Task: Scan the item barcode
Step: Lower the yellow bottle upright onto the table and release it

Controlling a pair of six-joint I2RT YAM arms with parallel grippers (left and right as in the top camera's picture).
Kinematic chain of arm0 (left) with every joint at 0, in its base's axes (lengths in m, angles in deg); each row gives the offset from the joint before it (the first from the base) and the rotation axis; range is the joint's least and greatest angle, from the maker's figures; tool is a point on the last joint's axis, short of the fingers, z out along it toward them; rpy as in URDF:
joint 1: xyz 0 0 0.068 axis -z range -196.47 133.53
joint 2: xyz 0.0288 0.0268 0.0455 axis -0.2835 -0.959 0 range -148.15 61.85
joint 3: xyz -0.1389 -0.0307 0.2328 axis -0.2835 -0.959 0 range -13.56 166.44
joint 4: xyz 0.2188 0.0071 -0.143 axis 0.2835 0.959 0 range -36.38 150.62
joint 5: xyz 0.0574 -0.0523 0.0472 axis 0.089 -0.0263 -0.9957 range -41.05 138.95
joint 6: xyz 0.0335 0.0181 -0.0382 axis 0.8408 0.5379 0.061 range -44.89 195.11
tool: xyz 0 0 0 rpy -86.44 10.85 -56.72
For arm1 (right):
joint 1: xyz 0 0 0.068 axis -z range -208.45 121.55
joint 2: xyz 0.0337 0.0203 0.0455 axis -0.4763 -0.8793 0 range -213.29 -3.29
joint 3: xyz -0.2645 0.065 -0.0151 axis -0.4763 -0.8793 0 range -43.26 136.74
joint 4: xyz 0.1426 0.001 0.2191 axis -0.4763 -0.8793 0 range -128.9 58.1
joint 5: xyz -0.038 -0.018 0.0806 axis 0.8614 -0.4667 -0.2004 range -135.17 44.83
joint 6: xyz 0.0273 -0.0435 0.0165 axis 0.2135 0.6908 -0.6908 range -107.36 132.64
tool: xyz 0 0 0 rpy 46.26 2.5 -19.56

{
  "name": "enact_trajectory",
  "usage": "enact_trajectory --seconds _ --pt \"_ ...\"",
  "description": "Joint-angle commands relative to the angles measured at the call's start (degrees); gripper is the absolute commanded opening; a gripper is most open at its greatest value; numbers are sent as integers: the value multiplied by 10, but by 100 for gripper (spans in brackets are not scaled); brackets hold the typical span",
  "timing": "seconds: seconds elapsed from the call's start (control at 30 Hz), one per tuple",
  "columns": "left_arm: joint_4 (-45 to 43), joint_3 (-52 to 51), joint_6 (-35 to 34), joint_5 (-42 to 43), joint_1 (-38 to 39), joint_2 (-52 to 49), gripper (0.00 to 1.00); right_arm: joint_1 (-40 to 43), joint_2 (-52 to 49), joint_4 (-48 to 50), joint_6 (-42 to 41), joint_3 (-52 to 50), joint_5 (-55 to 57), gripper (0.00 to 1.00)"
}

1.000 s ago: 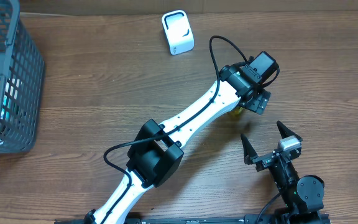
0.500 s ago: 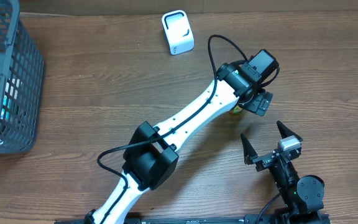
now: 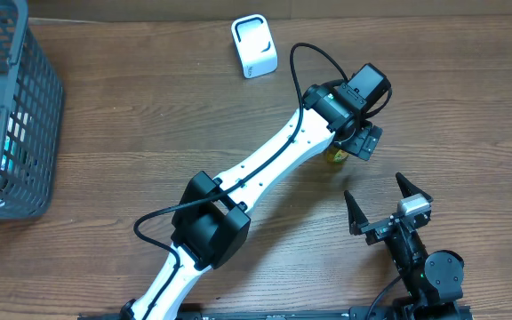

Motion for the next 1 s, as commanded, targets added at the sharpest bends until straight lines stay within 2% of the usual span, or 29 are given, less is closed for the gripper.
enact_trajectory --seconds 0.0,0.13,0.23,0.3,0.43,0.5,0.6,0.73,0.97 --pt "1 -8 43 -6 -2 23 100 2 4 2 2 -5 5 100" --pt "1 -11 54 10 -2 22 99 2 4 2 2 -6 5 100" --pt "1 -11 67 23 -2 21 84 2 4 2 2 -5 5 100" --pt "1 -14 66 24 -1 21 79 2 4 2 2 -5 5 100" --pt "1 -17 66 24 2 20 62 2 4 1 2 -5 5 100" --pt "1 -17 64 24 2 20 58 2 4 2 2 -5 5 100" --pt "2 -17 59 24 2 20 43 2 4 2 2 -5 5 100" --pt "10 -17 30 24 2 20 35 2 4 2 2 -5 5 100" --pt "35 -17 -5 30 2 20 27 2 4 2 2 -6 5 100"
